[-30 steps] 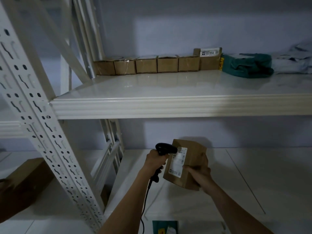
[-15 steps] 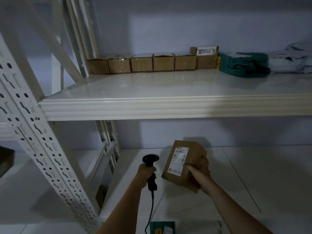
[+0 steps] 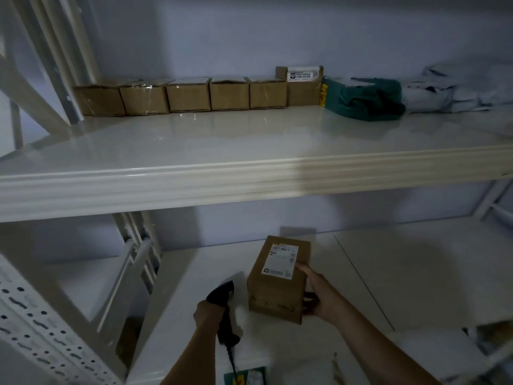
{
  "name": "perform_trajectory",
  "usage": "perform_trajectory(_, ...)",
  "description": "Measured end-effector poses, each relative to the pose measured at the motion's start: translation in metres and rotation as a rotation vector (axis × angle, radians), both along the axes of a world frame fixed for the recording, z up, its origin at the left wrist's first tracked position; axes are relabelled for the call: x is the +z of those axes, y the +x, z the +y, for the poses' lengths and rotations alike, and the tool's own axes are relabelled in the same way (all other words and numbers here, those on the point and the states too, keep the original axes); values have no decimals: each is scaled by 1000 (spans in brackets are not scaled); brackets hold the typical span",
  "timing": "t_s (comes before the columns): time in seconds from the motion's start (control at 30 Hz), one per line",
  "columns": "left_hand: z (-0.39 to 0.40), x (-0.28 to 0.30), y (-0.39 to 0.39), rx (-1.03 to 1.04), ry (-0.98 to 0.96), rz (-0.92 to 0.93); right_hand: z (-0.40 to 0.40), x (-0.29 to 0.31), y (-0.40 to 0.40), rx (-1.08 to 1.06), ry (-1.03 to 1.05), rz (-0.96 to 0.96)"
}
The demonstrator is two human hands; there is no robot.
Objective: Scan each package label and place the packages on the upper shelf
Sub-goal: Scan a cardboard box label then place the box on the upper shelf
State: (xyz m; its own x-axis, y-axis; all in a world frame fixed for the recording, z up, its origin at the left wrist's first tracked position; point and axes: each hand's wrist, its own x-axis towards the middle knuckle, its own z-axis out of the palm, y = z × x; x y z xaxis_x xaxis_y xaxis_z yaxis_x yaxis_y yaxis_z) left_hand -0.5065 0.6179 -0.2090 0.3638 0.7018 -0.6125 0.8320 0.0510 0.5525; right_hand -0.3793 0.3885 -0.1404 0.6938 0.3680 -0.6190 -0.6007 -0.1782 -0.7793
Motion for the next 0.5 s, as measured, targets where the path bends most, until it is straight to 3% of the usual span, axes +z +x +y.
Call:
perform_trajectory(0.17,-10,16,16,62,127,131,-11,8,3,-49,7,-36)
perform_trajectory(0.23,-25,38,31,83,244,36,-19,15,4,-94,-2,-65)
perform_trajectory(0.3,-43,63,54,-28,295,-141,-28,24,5,-147,10,-87)
perform_trajectory(0.37,-69,90,76,-161,162,-361,-38,36,3,-186,56,-96)
perform_trajectory(0.5,-141,133,83,-261,-551,-681,-69,61,-6,-346,126,-92)
